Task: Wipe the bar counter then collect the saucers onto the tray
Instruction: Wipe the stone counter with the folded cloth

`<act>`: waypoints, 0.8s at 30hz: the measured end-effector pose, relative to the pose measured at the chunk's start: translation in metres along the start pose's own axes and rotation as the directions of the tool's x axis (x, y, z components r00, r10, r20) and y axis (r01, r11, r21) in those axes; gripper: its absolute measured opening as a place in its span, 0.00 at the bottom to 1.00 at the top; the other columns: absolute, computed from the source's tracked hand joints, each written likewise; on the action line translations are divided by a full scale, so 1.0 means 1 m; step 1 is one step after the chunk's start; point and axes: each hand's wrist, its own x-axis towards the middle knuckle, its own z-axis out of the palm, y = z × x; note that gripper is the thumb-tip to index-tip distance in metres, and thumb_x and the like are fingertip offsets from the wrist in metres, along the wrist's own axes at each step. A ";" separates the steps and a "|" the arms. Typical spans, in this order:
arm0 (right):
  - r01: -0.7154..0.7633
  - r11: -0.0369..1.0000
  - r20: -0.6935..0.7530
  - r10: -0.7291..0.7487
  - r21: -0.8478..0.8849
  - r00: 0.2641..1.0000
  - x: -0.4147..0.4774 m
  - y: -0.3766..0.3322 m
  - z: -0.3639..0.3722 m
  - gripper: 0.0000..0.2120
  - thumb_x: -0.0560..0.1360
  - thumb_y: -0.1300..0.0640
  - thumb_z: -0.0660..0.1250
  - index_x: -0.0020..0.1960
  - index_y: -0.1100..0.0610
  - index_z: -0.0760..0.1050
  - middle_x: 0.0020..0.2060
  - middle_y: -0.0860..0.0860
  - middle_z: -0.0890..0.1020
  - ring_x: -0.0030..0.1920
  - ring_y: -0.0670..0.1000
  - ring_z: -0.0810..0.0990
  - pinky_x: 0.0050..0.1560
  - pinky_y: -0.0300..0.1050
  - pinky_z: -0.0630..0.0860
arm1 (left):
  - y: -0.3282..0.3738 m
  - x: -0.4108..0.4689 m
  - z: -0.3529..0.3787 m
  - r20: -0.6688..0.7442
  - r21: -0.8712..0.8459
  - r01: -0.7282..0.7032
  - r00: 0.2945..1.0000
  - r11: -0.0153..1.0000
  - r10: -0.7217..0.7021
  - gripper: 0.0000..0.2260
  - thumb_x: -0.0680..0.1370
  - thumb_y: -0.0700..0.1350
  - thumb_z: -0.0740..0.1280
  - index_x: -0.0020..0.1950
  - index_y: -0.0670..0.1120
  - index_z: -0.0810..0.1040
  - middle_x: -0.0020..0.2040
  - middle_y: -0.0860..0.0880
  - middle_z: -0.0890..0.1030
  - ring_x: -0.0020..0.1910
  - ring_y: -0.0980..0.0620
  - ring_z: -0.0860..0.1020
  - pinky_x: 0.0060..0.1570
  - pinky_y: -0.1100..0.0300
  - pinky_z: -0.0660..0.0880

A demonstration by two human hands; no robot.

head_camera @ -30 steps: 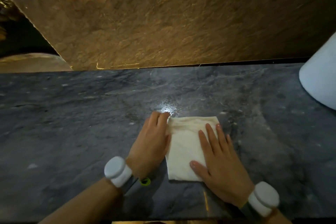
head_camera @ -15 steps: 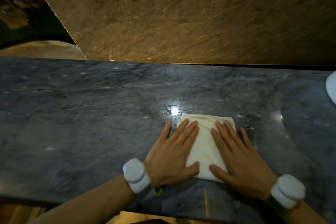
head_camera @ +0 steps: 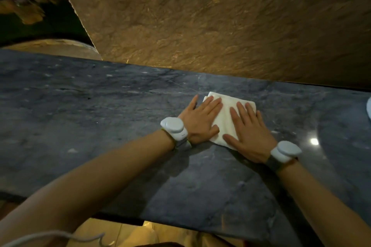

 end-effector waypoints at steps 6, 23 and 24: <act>0.005 0.999 0.023 -0.006 0.035 1.000 -0.031 -0.034 -0.002 0.44 0.71 0.26 0.37 0.75 0.51 0.27 0.76 0.56 0.32 0.74 0.56 0.27 0.73 0.56 0.31 | 0.005 -0.043 0.007 0.003 -0.023 0.011 1.000 1.000 -0.011 0.32 0.79 0.61 0.44 0.78 0.46 0.41 0.80 0.47 0.45 0.78 0.48 0.42 0.74 0.43 0.36; 0.117 0.993 -0.027 -0.118 -0.031 0.993 -0.045 -0.103 0.006 0.46 0.72 0.30 0.53 0.78 0.55 0.43 0.77 0.59 0.49 0.77 0.63 0.48 0.75 0.61 0.48 | 0.000 -0.110 0.030 -0.078 -0.125 0.115 0.989 0.985 -0.125 0.31 0.79 0.59 0.47 0.78 0.45 0.49 0.80 0.47 0.50 0.78 0.47 0.44 0.75 0.41 0.41; 0.096 0.995 -0.013 -0.097 -0.029 0.995 -0.035 -0.101 0.004 0.46 0.72 0.28 0.50 0.78 0.53 0.38 0.77 0.57 0.44 0.77 0.60 0.41 0.75 0.60 0.44 | -0.010 -0.101 0.032 -0.083 -0.117 0.101 0.990 0.988 -0.111 0.31 0.79 0.59 0.47 0.78 0.45 0.49 0.80 0.47 0.50 0.78 0.47 0.45 0.75 0.41 0.40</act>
